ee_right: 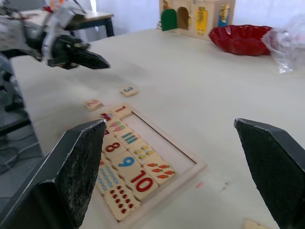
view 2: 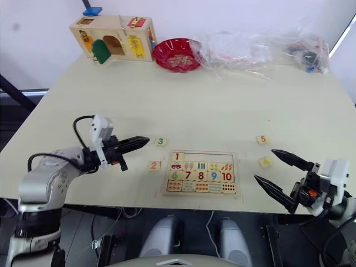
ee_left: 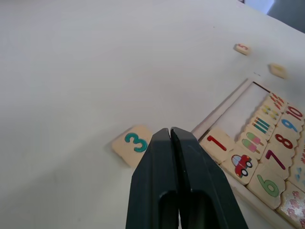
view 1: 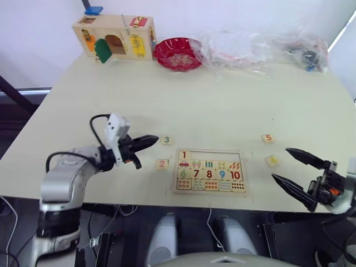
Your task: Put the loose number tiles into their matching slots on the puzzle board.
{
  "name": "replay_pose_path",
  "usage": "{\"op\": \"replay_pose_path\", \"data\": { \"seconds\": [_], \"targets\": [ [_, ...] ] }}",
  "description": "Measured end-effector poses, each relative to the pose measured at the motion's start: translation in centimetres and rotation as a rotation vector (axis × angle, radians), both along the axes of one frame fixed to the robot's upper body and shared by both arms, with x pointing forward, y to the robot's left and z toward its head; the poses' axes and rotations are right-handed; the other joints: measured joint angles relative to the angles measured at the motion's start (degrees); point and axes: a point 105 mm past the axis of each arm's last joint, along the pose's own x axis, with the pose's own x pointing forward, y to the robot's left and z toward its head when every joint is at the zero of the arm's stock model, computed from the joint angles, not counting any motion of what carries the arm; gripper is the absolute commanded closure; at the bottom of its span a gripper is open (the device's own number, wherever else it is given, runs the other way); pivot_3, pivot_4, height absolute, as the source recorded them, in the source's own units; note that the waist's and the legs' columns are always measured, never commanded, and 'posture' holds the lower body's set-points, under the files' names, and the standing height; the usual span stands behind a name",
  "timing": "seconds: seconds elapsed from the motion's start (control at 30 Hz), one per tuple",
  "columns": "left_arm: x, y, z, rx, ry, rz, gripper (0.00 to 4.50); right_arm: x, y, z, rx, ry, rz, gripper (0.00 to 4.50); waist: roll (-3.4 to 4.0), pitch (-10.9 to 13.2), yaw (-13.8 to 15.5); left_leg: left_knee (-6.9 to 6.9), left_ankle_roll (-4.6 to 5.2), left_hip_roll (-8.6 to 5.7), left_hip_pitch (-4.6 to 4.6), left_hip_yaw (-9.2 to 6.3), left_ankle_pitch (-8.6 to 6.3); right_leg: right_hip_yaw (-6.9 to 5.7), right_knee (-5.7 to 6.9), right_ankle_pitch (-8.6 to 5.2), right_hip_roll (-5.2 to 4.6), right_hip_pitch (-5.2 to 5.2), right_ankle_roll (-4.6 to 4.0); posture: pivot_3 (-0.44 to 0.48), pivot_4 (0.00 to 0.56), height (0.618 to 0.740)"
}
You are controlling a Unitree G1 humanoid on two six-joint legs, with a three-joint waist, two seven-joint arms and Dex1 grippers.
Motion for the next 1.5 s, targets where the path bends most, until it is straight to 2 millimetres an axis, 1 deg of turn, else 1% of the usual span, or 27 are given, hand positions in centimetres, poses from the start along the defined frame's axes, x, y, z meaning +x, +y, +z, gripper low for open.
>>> {"op": "replay_pose_path", "data": {
  "seconds": [0.13,0.23,0.3,0.4,0.47,0.5,0.57,0.6,0.63,0.73,0.77,0.93,1.0,1.2,1.3,1.37,1.5],
  "targets": [
    [-2.2,0.4,-2.0,-0.057,0.012,0.098,4.43,1.0,0.1,-0.4,-0.011,0.016,-0.018,0.00,0.01,-0.02,-0.11,-0.06,0.00,-0.03,0.04,0.01,0.00,0.02,0.00,-0.04,0.03,0.00,-0.08,0.000,0.150,0.740],
    [-3.5,1.1,-2.2,-0.070,-0.016,0.139,4.43,0.8,-0.3,-0.9,-0.013,0.048,-0.018,0.00,0.01,-0.05,0.22,-0.06,0.00,-0.01,0.02,0.01,-0.01,0.03,-0.03,-0.05,-0.02,0.00,-0.10,0.000,0.150,0.740],
    [-4.4,2.0,-2.4,-0.072,-0.020,0.167,4.43,0.4,-0.6,-1.3,-0.007,0.069,-0.019,0.00,0.01,-0.05,0.23,-0.06,0.00,0.00,0.01,0.02,-0.01,0.03,-0.06,-0.06,-0.03,-0.01,-0.10,0.000,0.150,0.740],
    [-5.4,3.0,-2.7,-0.074,-0.030,0.194,4.43,-0.1,-1.8,-1.7,-0.004,0.098,-0.058,0.00,0.02,-0.08,0.21,-0.06,0.00,0.00,0.03,0.04,-0.01,0.04,-0.06,-0.06,-0.06,0.00,-0.10,0.000,0.150,0.740],
    [-5.8,3.6,-2.9,-0.085,-0.030,0.205,3.91,-0.5,-3.1,-1.8,-0.014,0.113,-0.098,0.00,0.05,-0.13,0.20,-0.06,0.00,0.01,0.05,0.04,-0.01,0.04,-0.06,-0.06,-0.07,0.00,-0.10,0.000,0.150,0.740],
    [-6.0,3.8,-3.1,-0.093,-0.026,0.206,3.51,-0.8,-3.4,-1.8,-0.022,0.116,-0.102,0.00,0.10,-0.15,0.14,-0.07,0.00,0.01,0.05,0.05,-0.02,0.04,-0.06,-0.07,-0.07,-0.01,-0.10,0.000,0.150,0.740],
    [-6.4,4.2,-3.2,-0.104,-0.019,0.202,2.54,-1.3,-4.1,-1.8,-0.034,0.122,-0.113,0.00,0.08,-0.18,0.11,-0.09,-0.01,0.05,0.05,0.04,-0.02,0.03,-0.08,-0.08,-0.06,-0.02,-0.11,0.000,0.150,0.740],
    [-6.6,4.3,-3.2,-0.107,-0.020,0.202,2.21,-1.5,-4.3,-1.9,-0.038,0.126,-0.119,0.00,0.09,-0.19,0.11,-0.09,-0.01,0.05,0.05,0.04,-0.02,0.03,-0.08,-0.08,-0.07,-0.02,-0.11,0.000,0.150,0.740],
    [-6.9,4.7,-3.5,-0.107,-0.012,0.207,1.69,-1.8,-4.8,-2.1,-0.042,0.138,-0.129,0.00,0.11,-0.21,0.10,-0.10,-0.01,0.05,0.05,0.05,-0.02,0.04,-0.10,-0.08,-0.08,-0.02,-0.11,0.000,0.150,0.740],
    [-8.0,5.9,-4.0,-0.088,0.007,0.213,0.33,-2.8,-5.9,-3.0,-0.050,0.184,-0.150,0.00,0.13,-0.22,0.09,-0.12,-0.02,0.08,0.05,0.06,-0.03,0.04,-0.12,-0.09,-0.13,-0.06,-0.10,0.000,0.150,0.740],
    [-8.3,6.3,-4.3,-0.081,0.017,0.213,0.11,-3.0,-6.1,-3.1,-0.050,0.192,-0.151,0.00,0.15,-0.24,0.08,-0.12,-0.02,0.09,0.07,0.06,-0.03,0.04,-0.13,-0.09,-0.17,-0.10,-0.09,0.000,0.150,0.740],
    [-8.9,6.7,-4.8,-0.073,0.032,0.208,0.11,-3.4,-6.9,-3.7,-0.043,0.218,-0.152,0.00,0.27,-0.36,0.10,-0.16,-0.28,0.08,0.01,0.05,-0.19,0.03,-0.16,-0.10,-0.44,-0.16,-0.09,0.000,0.150,0.740],
    [-9.1,6.9,-4.9,-0.063,0.042,0.202,0.11,-3.6,-7.5,-4.0,-0.044,0.231,-0.166,0.00,0.30,-0.38,0.13,-0.18,-0.28,0.08,-0.01,0.05,-0.19,0.00,-0.19,-0.10,-0.49,-0.17,-0.10,0.000,0.150,0.740],
    [-8.7,6.8,-4.5,-0.058,0.028,0.189,0.11,-3.5,-8.5,-4.4,-0.045,0.234,-0.183,0.00,0.32,-0.42,0.08,-0.19,-0.28,0.08,0.00,0.05,-0.19,-0.01,-0.19,-0.11,-0.50,-0.19,-0.08,0.000,0.150,0.740],
    [-8.3,6.7,-4.0,-0.050,0.011,0.176,0.11,-3.0,-8.4,-4.0,-0.056,0.205,-0.163,0.00,0.40,-0.46,0.08,-0.21,-0.28,0.07,0.00,0.08,-0.19,0.00,-0.20,-0.11,-0.46,-0.20,-0.08,0.000,0.150,0.740],
    [-8.2,6.6,-3.9,-0.042,0.013,0.164,0.11,-2.7,-8.2,-3.6,-0.054,0.185,-0.148,0.00,0.40,-0.47,0.09,-0.21,-0.27,0.07,0.00,0.08,-0.19,0.00,-0.19,-0.10,-0.25,-0.21,-0.10,0.000,0.150,0.740],
    [-7.6,5.9,-3.1,0.000,0.007,0.068,0.11,-2.5,-7.3,-2.4,-0.070,0.146,-0.034,0.00,0.41,-0.46,0.15,-0.22,-0.04,0.07,0.00,0.09,-0.05,0.01,-0.20,-0.09,-0.24,-0.21,-0.10,0.000,0.150,0.740]
  ]
}}
